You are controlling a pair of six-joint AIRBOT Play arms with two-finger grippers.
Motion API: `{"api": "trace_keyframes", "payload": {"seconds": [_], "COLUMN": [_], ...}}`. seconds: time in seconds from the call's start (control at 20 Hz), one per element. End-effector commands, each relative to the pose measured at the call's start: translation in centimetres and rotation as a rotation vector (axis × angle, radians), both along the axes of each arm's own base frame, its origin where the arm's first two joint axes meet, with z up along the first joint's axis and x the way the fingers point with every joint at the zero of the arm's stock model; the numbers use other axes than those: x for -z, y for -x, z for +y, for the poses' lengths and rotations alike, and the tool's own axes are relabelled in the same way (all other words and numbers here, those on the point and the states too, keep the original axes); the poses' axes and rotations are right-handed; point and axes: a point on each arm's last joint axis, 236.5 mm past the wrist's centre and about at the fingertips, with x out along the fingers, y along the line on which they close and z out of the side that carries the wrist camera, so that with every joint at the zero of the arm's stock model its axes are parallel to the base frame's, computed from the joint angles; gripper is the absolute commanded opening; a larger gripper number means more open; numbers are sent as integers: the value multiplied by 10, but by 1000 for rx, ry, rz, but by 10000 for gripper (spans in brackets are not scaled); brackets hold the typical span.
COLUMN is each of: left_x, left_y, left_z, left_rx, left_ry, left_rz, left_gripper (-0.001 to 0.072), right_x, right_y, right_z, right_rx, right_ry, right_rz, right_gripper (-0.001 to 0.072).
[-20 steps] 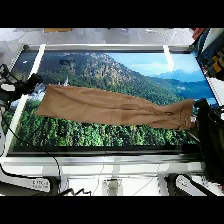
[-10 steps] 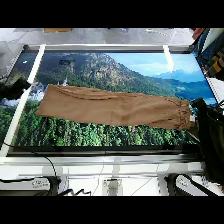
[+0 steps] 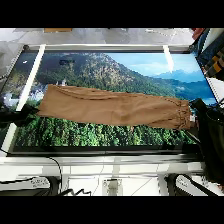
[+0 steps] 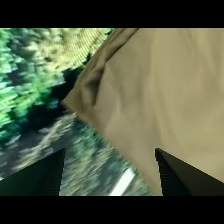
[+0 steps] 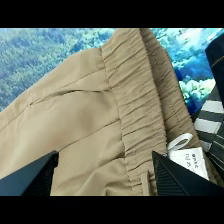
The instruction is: Fold the clothes and pants, and hang the long-sleeved shirts on hangers.
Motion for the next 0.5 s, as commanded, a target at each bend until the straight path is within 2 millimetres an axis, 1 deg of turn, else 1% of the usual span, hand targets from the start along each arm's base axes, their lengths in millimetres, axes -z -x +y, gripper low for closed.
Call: {"api": "trace_keyframes", "payload": {"seconds": [0.0,0.15,0.25,0.35,0.45], "left_x": [13,31,41,45,44], "left_y": [-25,-41,-48,-51,-53], "left_z": [-14,-26,-26,-24,-20], "left_rx": [-22,-30,-41,-57,-80], "left_ry": [-20,-54,-86,-89,-86], "left_rz": [-63,-57,-60,-61,-70], "left_gripper": [650,650,650,648,627], "right_x": [2,2,-4,-20,-48], "right_y": [3,5,5,3,-9], "right_z": [6,10,14,20,21], "right_rx": [-64,-96,-185,-264,-279], "right_ry": [18,22,72,93,98], "right_rz": [18,24,17,14,-35], "right_gripper": [652,652,652,652,652]}}
